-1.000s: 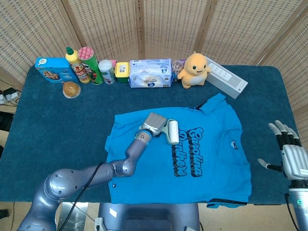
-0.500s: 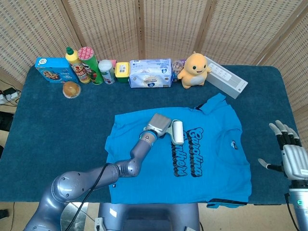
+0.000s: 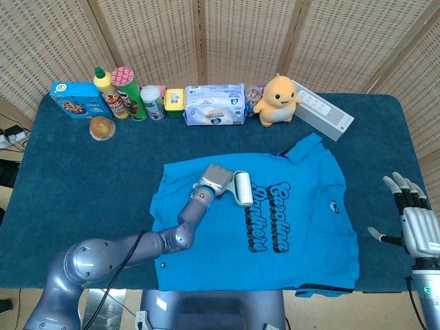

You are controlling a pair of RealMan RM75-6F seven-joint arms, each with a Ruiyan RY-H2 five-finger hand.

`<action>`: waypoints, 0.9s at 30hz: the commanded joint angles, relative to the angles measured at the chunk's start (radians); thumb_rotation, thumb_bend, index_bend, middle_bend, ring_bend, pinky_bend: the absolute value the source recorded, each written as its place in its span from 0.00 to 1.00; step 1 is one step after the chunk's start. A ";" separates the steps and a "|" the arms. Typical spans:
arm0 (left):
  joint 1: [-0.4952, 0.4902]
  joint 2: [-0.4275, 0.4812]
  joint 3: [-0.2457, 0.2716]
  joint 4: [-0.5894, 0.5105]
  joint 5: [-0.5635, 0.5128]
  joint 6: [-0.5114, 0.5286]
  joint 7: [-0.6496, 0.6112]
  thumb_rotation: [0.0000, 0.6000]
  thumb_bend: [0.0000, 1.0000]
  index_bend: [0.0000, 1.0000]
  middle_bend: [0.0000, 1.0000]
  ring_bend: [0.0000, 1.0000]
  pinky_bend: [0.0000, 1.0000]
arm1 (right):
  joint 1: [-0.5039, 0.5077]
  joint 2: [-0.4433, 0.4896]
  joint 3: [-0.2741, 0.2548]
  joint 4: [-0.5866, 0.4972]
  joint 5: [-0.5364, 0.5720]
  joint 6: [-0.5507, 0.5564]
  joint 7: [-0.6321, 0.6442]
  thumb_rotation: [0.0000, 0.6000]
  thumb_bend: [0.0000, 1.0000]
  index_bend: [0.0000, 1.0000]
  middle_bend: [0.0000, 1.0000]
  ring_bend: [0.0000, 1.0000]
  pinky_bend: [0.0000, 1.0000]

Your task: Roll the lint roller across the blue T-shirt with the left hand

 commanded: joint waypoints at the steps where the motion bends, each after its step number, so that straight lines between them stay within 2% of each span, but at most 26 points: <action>1: 0.001 0.038 0.027 -0.043 -0.046 0.027 0.029 1.00 0.95 1.00 0.86 0.87 0.99 | 0.000 0.005 0.000 -0.002 -0.001 -0.002 0.002 1.00 0.00 0.08 0.00 0.00 0.00; 14: 0.038 0.111 0.075 -0.141 -0.076 0.071 0.056 1.00 0.95 1.00 0.86 0.87 0.99 | 0.001 -0.002 -0.004 -0.003 -0.005 -0.001 -0.012 1.00 0.00 0.08 0.00 0.00 0.00; 27: 0.090 0.207 0.125 -0.268 -0.037 0.107 0.042 1.00 0.95 1.00 0.86 0.87 0.99 | 0.001 -0.004 -0.007 -0.007 -0.010 0.002 -0.019 1.00 0.00 0.08 0.00 0.00 0.00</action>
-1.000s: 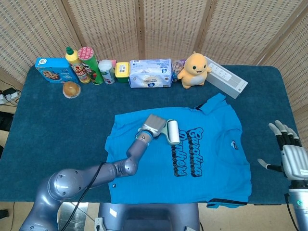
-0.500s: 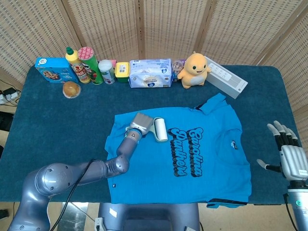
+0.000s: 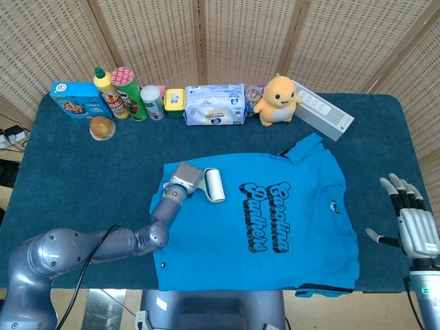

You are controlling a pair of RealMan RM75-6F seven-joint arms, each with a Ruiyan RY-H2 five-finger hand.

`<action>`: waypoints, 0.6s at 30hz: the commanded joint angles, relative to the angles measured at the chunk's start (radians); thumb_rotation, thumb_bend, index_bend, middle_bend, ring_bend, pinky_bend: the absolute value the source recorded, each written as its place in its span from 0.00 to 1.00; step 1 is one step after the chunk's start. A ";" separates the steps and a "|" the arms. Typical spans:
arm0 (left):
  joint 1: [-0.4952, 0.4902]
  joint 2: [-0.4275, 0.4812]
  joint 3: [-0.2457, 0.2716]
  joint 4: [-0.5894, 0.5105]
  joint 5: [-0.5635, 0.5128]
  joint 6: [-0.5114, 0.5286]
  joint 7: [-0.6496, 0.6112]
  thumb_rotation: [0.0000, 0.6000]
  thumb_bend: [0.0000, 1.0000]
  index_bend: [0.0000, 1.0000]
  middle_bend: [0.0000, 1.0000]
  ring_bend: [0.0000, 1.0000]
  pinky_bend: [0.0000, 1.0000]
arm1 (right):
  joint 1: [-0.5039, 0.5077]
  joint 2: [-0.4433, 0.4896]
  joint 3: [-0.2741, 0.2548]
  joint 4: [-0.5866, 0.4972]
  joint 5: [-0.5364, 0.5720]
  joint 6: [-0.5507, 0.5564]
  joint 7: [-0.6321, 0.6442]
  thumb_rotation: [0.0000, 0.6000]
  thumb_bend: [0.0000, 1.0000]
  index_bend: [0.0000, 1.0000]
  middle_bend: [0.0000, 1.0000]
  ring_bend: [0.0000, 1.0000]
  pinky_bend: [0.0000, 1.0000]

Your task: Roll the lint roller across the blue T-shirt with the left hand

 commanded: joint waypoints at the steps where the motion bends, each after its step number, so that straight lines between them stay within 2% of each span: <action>1: 0.019 0.029 0.017 -0.034 0.021 0.014 -0.011 1.00 0.95 1.00 0.86 0.87 0.99 | -0.001 0.000 0.000 -0.001 0.000 0.002 -0.001 1.00 0.00 0.08 0.00 0.00 0.00; 18: 0.120 0.162 0.074 -0.142 0.134 0.026 -0.108 1.00 0.95 1.00 0.86 0.87 0.99 | -0.002 -0.002 -0.006 -0.011 -0.007 0.004 -0.020 1.00 0.00 0.08 0.00 0.00 0.00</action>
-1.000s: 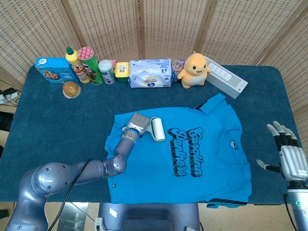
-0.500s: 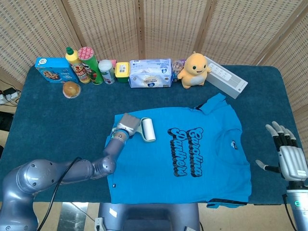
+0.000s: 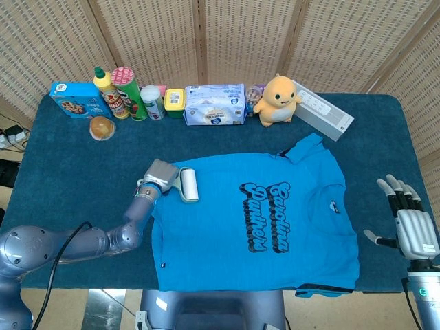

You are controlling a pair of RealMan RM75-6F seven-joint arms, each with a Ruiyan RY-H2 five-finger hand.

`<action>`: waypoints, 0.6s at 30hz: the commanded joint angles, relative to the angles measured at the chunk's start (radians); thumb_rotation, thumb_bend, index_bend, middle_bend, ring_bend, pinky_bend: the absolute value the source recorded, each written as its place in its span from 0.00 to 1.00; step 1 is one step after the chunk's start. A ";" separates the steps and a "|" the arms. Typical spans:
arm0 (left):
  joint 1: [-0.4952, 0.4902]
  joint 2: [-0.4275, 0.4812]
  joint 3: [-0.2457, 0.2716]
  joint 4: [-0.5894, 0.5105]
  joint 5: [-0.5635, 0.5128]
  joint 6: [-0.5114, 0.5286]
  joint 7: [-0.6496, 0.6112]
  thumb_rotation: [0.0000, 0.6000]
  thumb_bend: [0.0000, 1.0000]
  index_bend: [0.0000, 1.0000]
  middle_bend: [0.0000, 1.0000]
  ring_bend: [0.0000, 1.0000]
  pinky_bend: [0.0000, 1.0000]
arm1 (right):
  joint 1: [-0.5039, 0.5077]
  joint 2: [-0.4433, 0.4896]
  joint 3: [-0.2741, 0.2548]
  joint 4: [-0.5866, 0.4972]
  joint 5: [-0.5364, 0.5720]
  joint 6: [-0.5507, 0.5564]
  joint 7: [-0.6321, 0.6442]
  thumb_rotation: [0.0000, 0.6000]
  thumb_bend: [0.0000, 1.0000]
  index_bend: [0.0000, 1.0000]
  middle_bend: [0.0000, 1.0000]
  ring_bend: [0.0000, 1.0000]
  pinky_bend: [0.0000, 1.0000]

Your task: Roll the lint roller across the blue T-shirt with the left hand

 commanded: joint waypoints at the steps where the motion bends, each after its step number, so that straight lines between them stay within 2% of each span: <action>1: 0.013 0.016 0.008 -0.012 0.019 -0.003 -0.016 1.00 0.95 1.00 0.86 0.87 0.99 | 0.000 0.000 -0.001 -0.001 0.000 -0.001 -0.003 1.00 0.00 0.08 0.00 0.00 0.00; 9: 0.041 0.053 0.023 -0.042 0.072 -0.004 -0.056 1.00 0.94 1.00 0.86 0.87 0.96 | 0.000 -0.003 -0.002 -0.002 -0.001 0.000 -0.010 1.00 0.00 0.08 0.00 0.00 0.00; 11: 0.047 0.061 0.021 -0.049 0.094 -0.007 -0.070 1.00 0.93 1.00 0.86 0.85 0.93 | 0.000 -0.003 -0.003 -0.003 -0.002 0.001 -0.011 1.00 0.00 0.08 0.00 0.00 0.00; 13: 0.059 0.072 0.017 -0.060 0.134 -0.006 -0.091 1.00 0.91 0.97 0.82 0.79 0.86 | -0.001 -0.003 -0.003 -0.003 -0.002 0.002 -0.011 1.00 0.00 0.08 0.00 0.00 0.00; 16: 0.075 0.092 0.013 -0.086 0.183 -0.007 -0.120 1.00 0.85 0.74 0.58 0.55 0.72 | -0.001 -0.003 -0.003 -0.004 -0.004 0.003 -0.011 1.00 0.00 0.08 0.00 0.00 0.00; 18: 0.081 0.109 0.018 -0.107 0.198 -0.008 -0.129 1.00 0.79 0.44 0.32 0.32 0.58 | -0.001 -0.002 -0.004 -0.004 -0.006 0.003 -0.011 1.00 0.00 0.08 0.00 0.00 0.00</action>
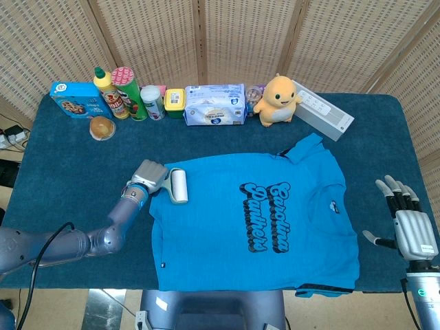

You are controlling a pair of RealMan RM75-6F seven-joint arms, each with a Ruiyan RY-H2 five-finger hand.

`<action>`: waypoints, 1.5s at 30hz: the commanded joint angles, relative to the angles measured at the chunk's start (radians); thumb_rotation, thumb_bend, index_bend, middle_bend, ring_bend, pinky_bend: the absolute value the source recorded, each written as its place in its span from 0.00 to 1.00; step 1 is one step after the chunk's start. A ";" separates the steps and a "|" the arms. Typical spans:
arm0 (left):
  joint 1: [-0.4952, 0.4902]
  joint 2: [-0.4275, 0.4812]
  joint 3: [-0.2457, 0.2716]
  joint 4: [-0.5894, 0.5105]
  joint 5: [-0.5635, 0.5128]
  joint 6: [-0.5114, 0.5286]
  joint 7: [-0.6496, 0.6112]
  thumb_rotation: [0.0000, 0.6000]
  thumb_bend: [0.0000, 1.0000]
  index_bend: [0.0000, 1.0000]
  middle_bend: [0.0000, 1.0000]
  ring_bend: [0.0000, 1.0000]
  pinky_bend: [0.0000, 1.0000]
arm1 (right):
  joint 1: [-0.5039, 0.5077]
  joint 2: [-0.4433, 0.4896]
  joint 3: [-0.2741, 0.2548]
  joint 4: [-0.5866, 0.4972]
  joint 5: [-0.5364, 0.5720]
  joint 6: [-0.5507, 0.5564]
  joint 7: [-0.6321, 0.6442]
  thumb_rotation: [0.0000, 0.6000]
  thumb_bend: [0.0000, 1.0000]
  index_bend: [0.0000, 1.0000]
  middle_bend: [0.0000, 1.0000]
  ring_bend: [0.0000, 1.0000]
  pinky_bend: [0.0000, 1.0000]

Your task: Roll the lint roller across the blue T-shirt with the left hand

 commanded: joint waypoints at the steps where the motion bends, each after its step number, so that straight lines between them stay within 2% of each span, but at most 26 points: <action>1: 0.012 0.035 0.010 -0.043 0.024 0.002 -0.016 1.00 0.77 0.33 0.24 0.26 0.54 | 0.000 0.002 -0.002 -0.001 -0.003 -0.001 0.001 1.00 0.00 0.08 0.00 0.00 0.00; 2: 0.010 0.045 0.016 -0.058 0.014 0.006 -0.012 1.00 0.74 0.18 0.14 0.18 0.50 | 0.000 0.002 -0.002 -0.002 -0.004 -0.001 0.000 1.00 0.00 0.08 0.00 0.00 0.00; 3: 0.007 0.052 0.021 -0.069 0.006 0.012 -0.008 1.00 0.70 0.08 0.06 0.13 0.47 | 0.000 0.002 -0.003 -0.003 -0.005 -0.001 0.000 1.00 0.00 0.08 0.00 0.00 0.00; 5: 0.001 0.063 0.029 -0.090 -0.006 0.029 0.000 1.00 0.63 0.01 0.00 0.06 0.42 | 0.000 0.004 -0.004 -0.004 -0.007 -0.001 0.001 1.00 0.00 0.08 0.00 0.00 0.00; 8: 0.002 0.079 0.032 -0.122 -0.009 0.060 0.000 1.00 0.54 0.00 0.00 0.00 0.33 | -0.001 0.006 -0.005 -0.008 -0.010 0.002 0.001 1.00 0.00 0.08 0.00 0.00 0.00; 12: 0.012 0.100 0.037 -0.161 0.015 0.112 0.000 1.00 0.43 0.00 0.00 0.00 0.21 | -0.003 0.009 -0.008 -0.012 -0.016 0.005 0.003 1.00 0.00 0.08 0.00 0.00 0.00; 15: 0.023 0.118 0.041 -0.194 0.032 0.150 0.004 1.00 0.37 0.00 0.00 0.00 0.16 | -0.004 0.012 -0.011 -0.017 -0.021 0.007 0.003 1.00 0.00 0.08 0.00 0.00 0.00; 19: 0.034 0.134 0.048 -0.224 0.046 0.185 0.013 1.00 0.32 0.00 0.00 0.00 0.15 | -0.006 0.015 -0.015 -0.023 -0.031 0.012 0.004 1.00 0.00 0.08 0.00 0.00 0.00; 29: 0.112 0.223 0.038 -0.329 0.173 0.241 -0.065 1.00 0.31 0.00 0.00 0.00 0.14 | -0.015 0.023 -0.028 -0.043 -0.064 0.033 0.000 1.00 0.00 0.08 0.00 0.00 0.00; 33: 0.197 0.292 0.061 -0.422 0.318 0.313 -0.132 1.00 0.31 0.00 0.00 0.00 0.13 | -0.021 0.026 -0.033 -0.054 -0.083 0.051 -0.006 1.00 0.00 0.08 0.00 0.00 0.00; 36: 0.312 0.344 0.100 -0.478 0.517 0.421 -0.233 1.00 0.27 0.00 0.00 0.00 0.11 | -0.025 0.025 -0.039 -0.058 -0.104 0.067 -0.016 1.00 0.00 0.08 0.00 0.00 0.00; 40: 0.456 0.379 0.152 -0.469 0.756 0.544 -0.387 1.00 0.27 0.00 0.00 0.00 0.10 | -0.025 0.021 -0.041 -0.051 -0.115 0.072 -0.027 1.00 0.00 0.08 0.00 0.00 0.00; 42: 0.558 0.393 0.195 -0.441 0.887 0.642 -0.488 1.00 0.28 0.00 0.00 0.00 0.10 | -0.022 0.013 -0.038 -0.038 -0.111 0.070 -0.037 1.00 0.00 0.08 0.00 0.00 0.00; 45: 0.643 0.393 0.221 -0.394 0.983 0.719 -0.560 1.00 0.28 0.00 0.00 0.00 0.10 | -0.021 0.003 -0.033 -0.025 -0.111 0.077 -0.041 1.00 0.00 0.08 0.00 0.00 0.00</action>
